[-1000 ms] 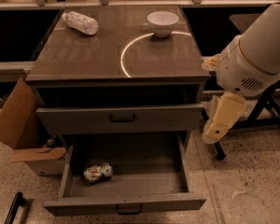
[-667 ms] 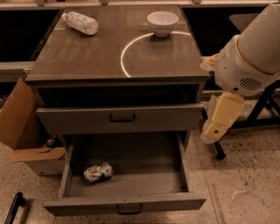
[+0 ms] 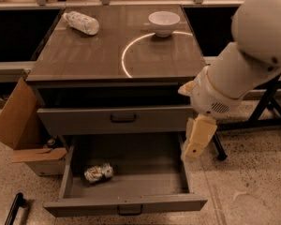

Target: Pick 7up can from middle drawer and place on counter

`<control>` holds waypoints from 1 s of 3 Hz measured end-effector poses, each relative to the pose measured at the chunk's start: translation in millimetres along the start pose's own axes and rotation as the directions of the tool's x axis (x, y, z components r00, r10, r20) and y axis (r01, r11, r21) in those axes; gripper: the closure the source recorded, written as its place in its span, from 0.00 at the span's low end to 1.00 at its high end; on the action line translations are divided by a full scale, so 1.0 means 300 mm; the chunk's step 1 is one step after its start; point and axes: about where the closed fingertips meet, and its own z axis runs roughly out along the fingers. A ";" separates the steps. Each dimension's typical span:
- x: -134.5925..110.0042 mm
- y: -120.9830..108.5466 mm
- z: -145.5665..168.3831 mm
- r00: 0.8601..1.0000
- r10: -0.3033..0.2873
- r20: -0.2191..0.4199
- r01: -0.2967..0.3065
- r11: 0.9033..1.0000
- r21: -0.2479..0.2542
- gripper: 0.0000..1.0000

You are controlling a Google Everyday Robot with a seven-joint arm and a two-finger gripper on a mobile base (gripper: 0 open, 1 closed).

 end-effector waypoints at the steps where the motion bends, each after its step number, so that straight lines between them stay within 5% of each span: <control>1: -0.031 0.057 0.231 1.000 -0.010 0.028 0.013 0.996 -0.089 0.00; 3: -0.099 0.153 0.609 0.997 0.017 0.082 0.001 0.976 -0.216 0.00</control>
Offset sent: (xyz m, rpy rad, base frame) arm -0.0211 0.1135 -0.1907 0.1085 0.2379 0.1070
